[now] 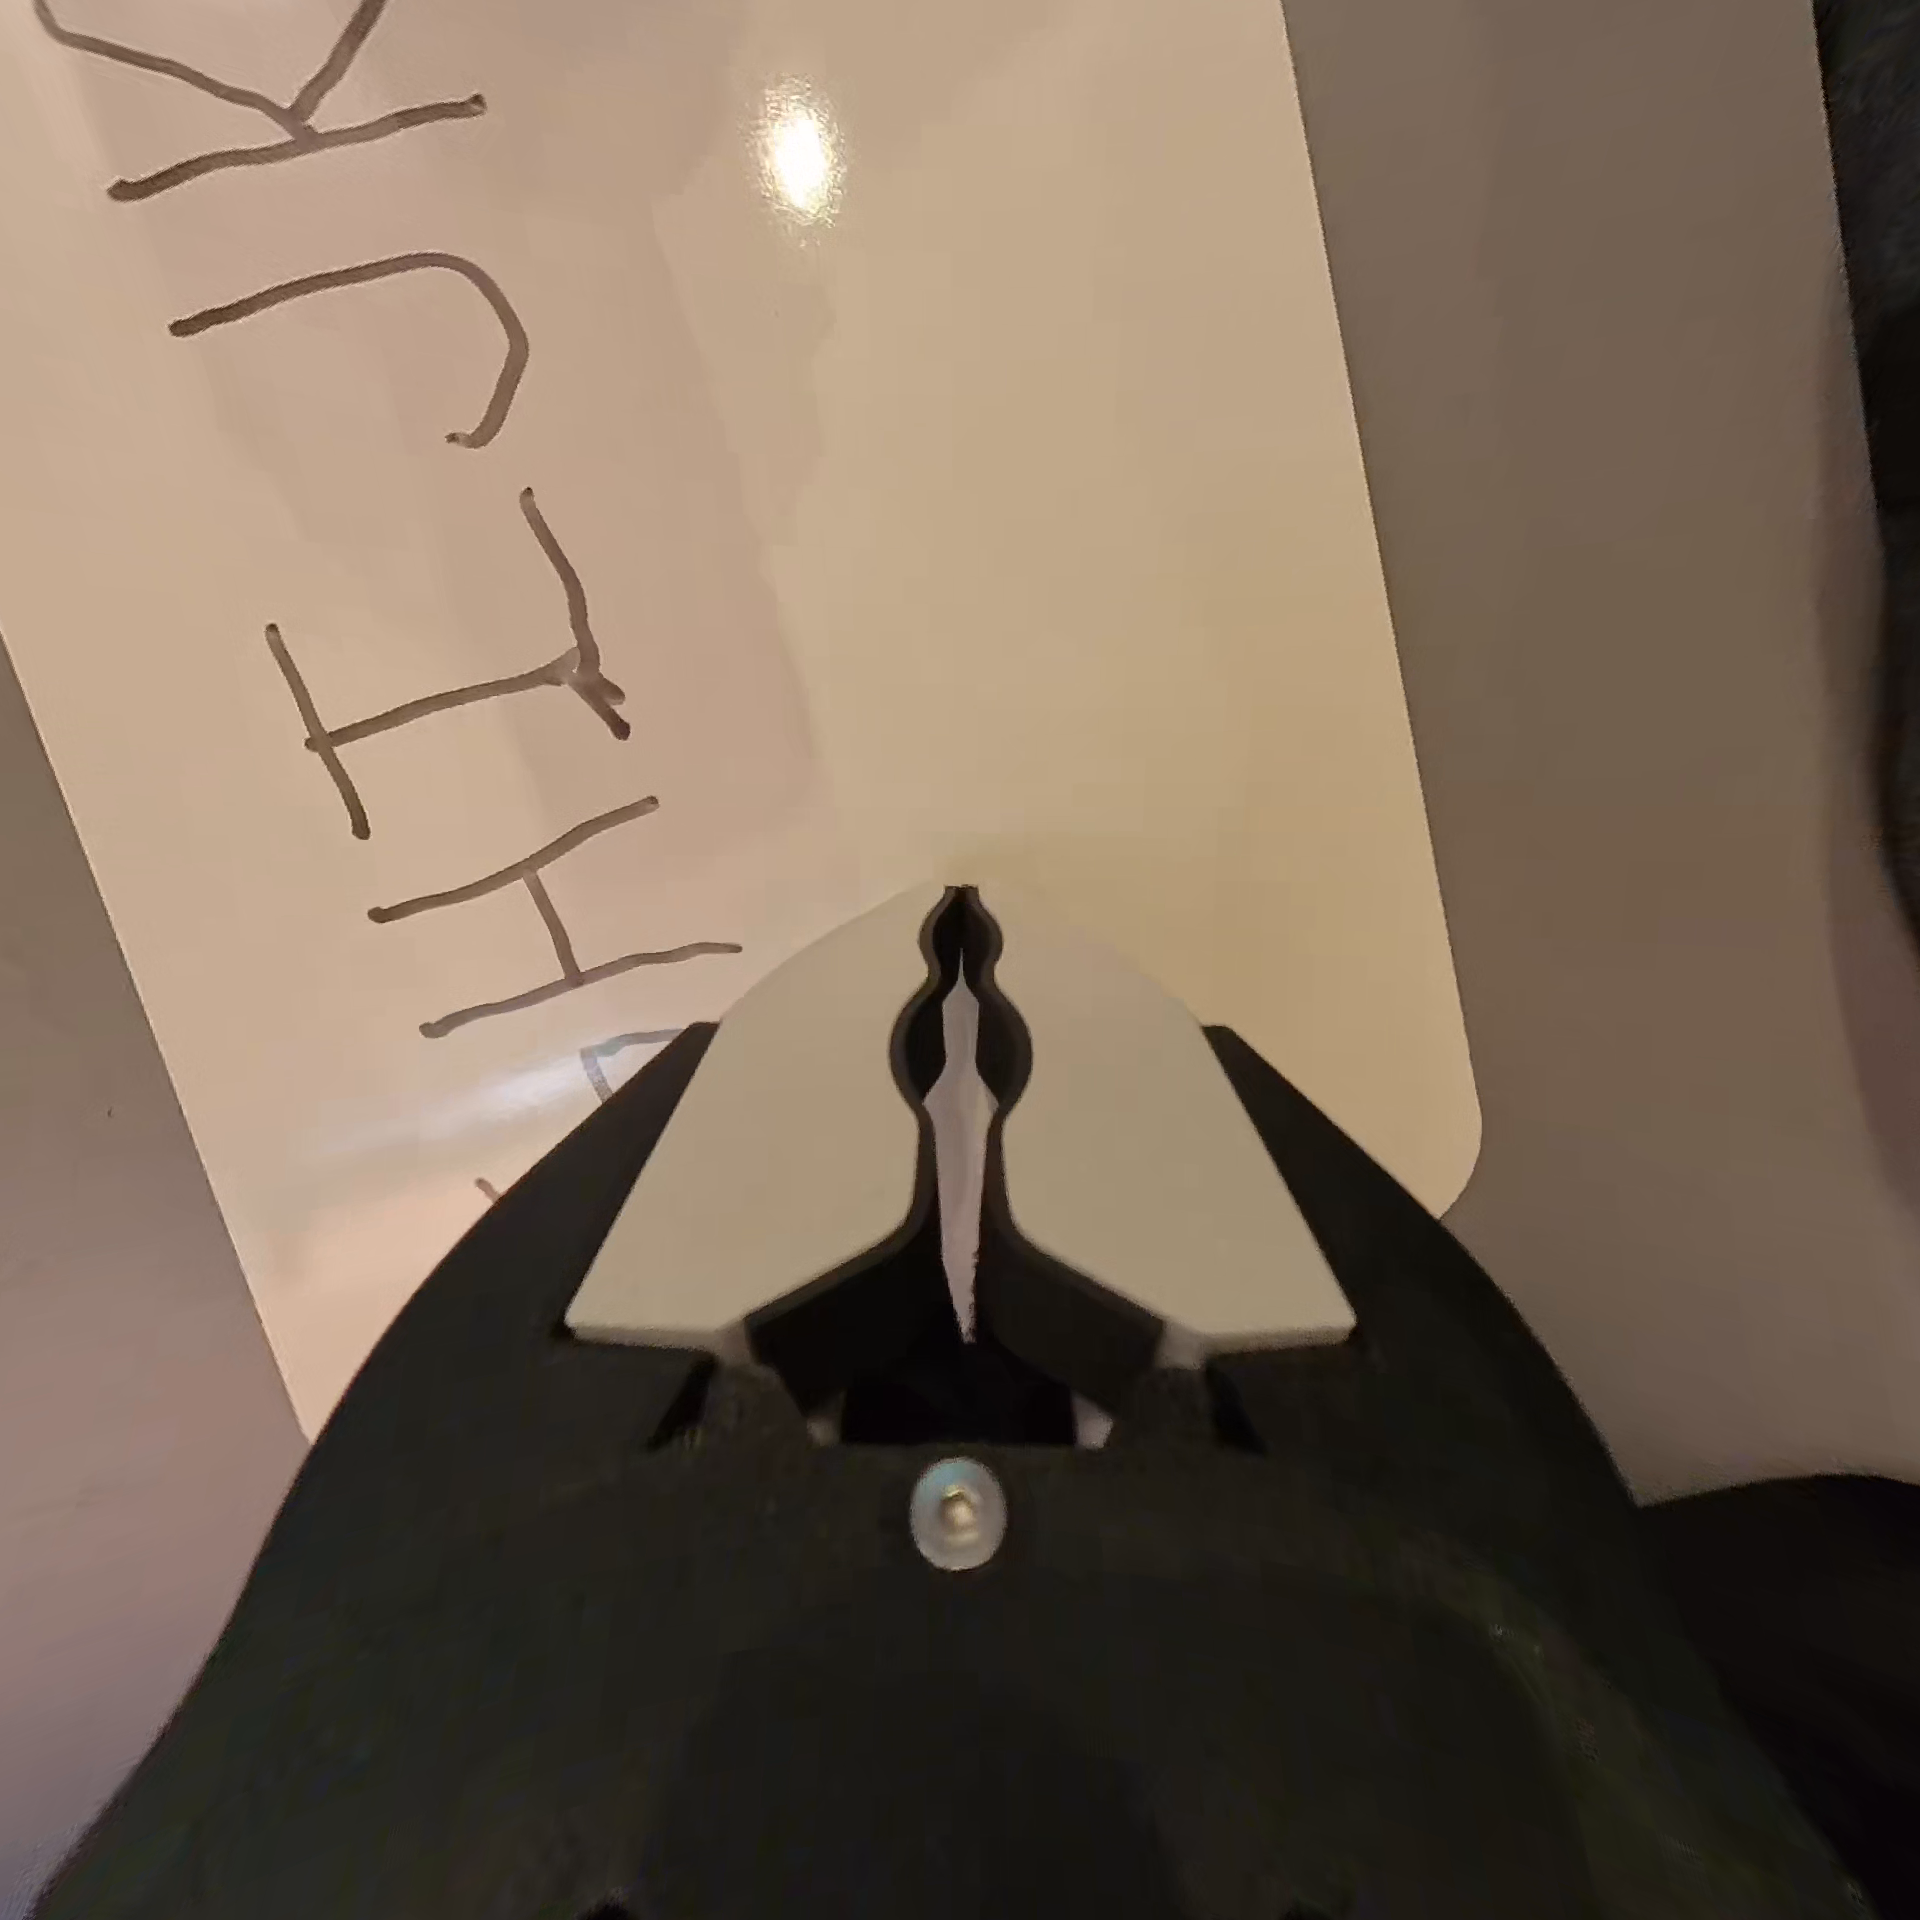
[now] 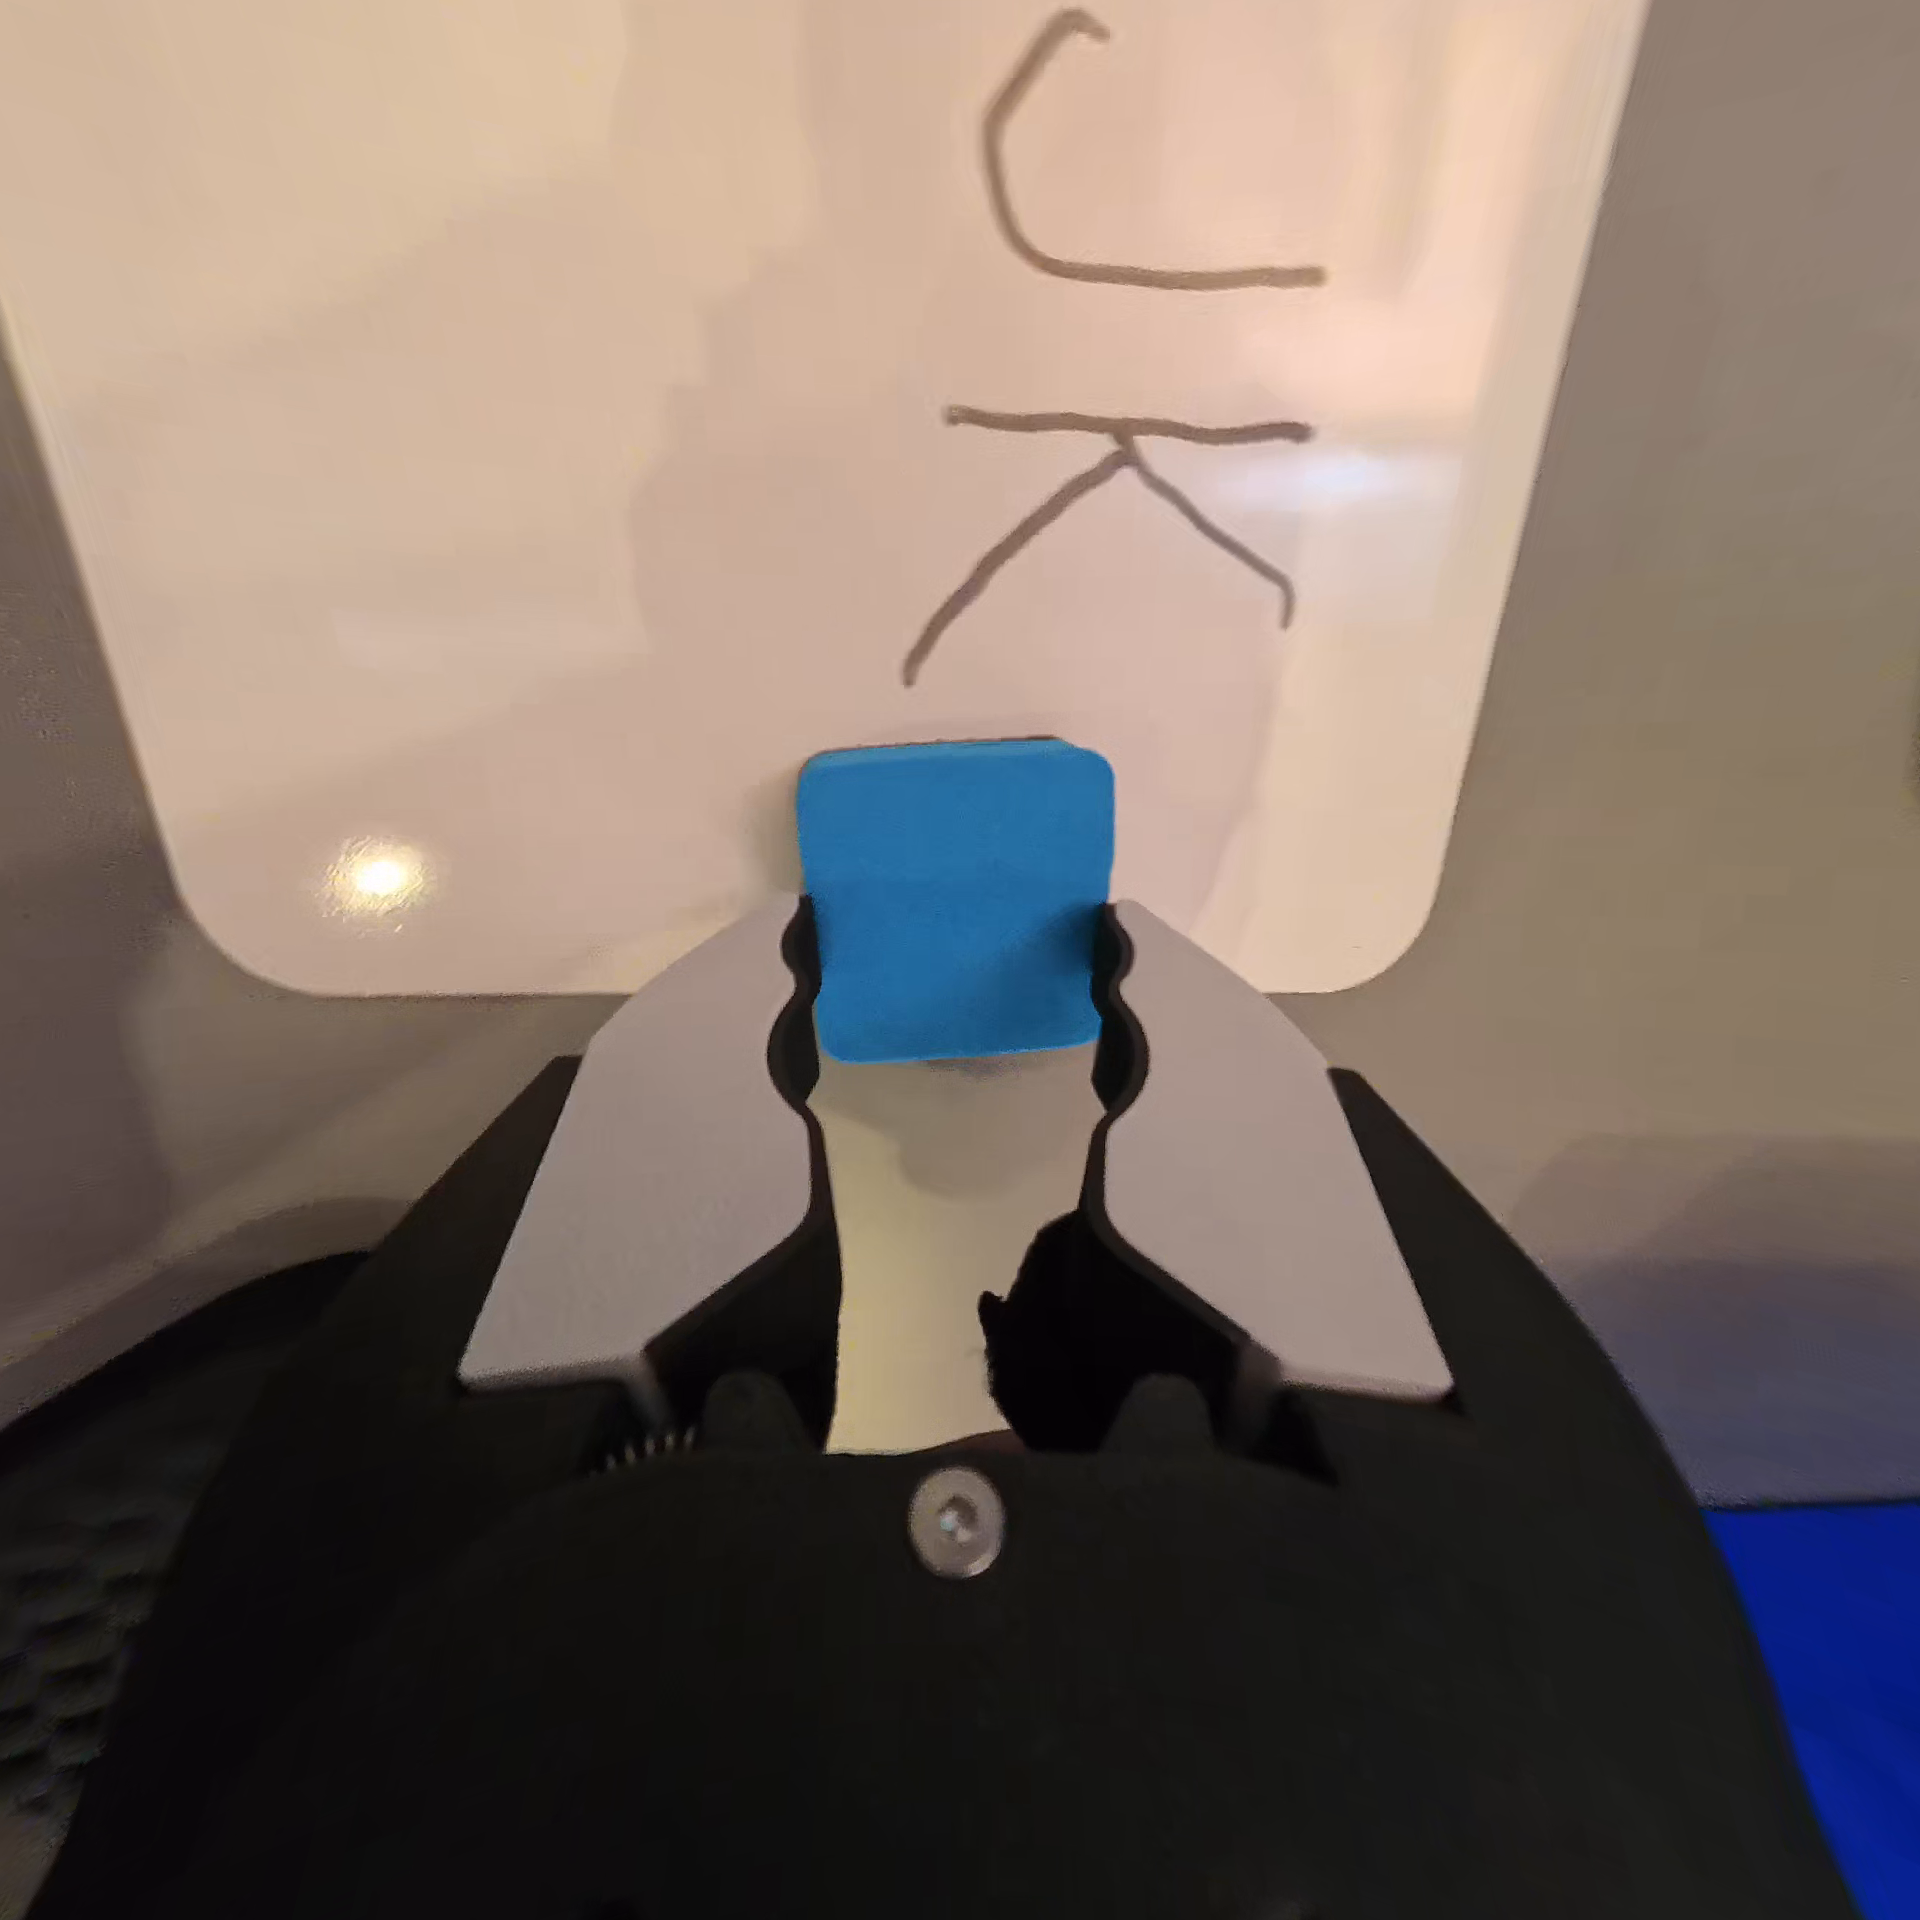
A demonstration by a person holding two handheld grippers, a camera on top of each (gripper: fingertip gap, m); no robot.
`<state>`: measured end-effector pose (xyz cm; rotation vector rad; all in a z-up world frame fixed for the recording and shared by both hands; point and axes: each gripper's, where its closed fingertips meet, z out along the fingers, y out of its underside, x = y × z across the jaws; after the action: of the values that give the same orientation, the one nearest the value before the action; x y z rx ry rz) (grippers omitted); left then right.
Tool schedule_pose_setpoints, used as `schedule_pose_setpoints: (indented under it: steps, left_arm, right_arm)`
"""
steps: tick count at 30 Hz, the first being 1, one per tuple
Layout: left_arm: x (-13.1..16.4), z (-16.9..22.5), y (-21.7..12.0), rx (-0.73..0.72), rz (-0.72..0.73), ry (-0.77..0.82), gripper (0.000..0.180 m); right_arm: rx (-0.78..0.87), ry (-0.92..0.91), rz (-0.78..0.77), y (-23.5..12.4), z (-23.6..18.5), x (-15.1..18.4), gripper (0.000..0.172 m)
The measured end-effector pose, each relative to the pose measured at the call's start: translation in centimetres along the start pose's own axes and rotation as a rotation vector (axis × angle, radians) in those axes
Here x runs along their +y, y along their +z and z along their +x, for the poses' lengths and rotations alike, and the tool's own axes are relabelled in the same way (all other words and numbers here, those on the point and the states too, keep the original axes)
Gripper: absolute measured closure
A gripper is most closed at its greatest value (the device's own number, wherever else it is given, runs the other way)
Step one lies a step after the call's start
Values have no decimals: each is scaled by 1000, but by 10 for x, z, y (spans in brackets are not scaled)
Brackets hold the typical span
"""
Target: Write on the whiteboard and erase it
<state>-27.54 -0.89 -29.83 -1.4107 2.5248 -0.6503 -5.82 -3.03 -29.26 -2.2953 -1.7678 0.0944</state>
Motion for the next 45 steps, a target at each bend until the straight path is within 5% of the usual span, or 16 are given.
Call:
schedule_pose_setpoints:
  steps: [4, 7, 11, 14, 18, 28, 32, 35, 38, 41, 45]
  left_arm:
    - [0, 0, 0, -22, 9, -11, 180]
    - [-1, 0, 0, -45, -1, -19, 180]
    - [-1, 0, 1, -77, 4, -36, 180]
    - [-2, 0, 1, -80, 0, -35, 180]
    - [-2, 1, 1, -98, 0, -35, 179]
    - [-2, 1, 1, -105, 7, -58, 179]
    - [-2, 1, 1, -107, 6, -66, 179]
    - [-2, 2, 1, -107, 5, -69, 179]
    - [-3, 2, 1, -111, 6, -71, 179]
    - [-3, 2, 1, -105, 9, -75, 179]
    - [-3, 2, 1, -110, 11, -74, 179]
  right_arm:
    - [27, 67, -24, -1, 15, 10, 120]
    - [2, 7, 34, 6, 8, -20, 120]
    - [26, 73, -3, 3, 28, -2, 120]
    - [10, 9, 39, 11, 25, -37, 120]
    - [16, 73, 16, 9, 39, -20, 120]
    - [-20, -34, 5, 17, 32, -55, 120]
    - [4, 67, -25, 14, 49, -36, 120]
    - [-24, -77, -30, 18, 26, -64, 120]
    - [-1, 54, -56, 14, 47, -38, 120]
    - [-36, -115, -18, 21, 14, -77, 120]
    - [-1, 54, -43, 14, 36, -41, 120]
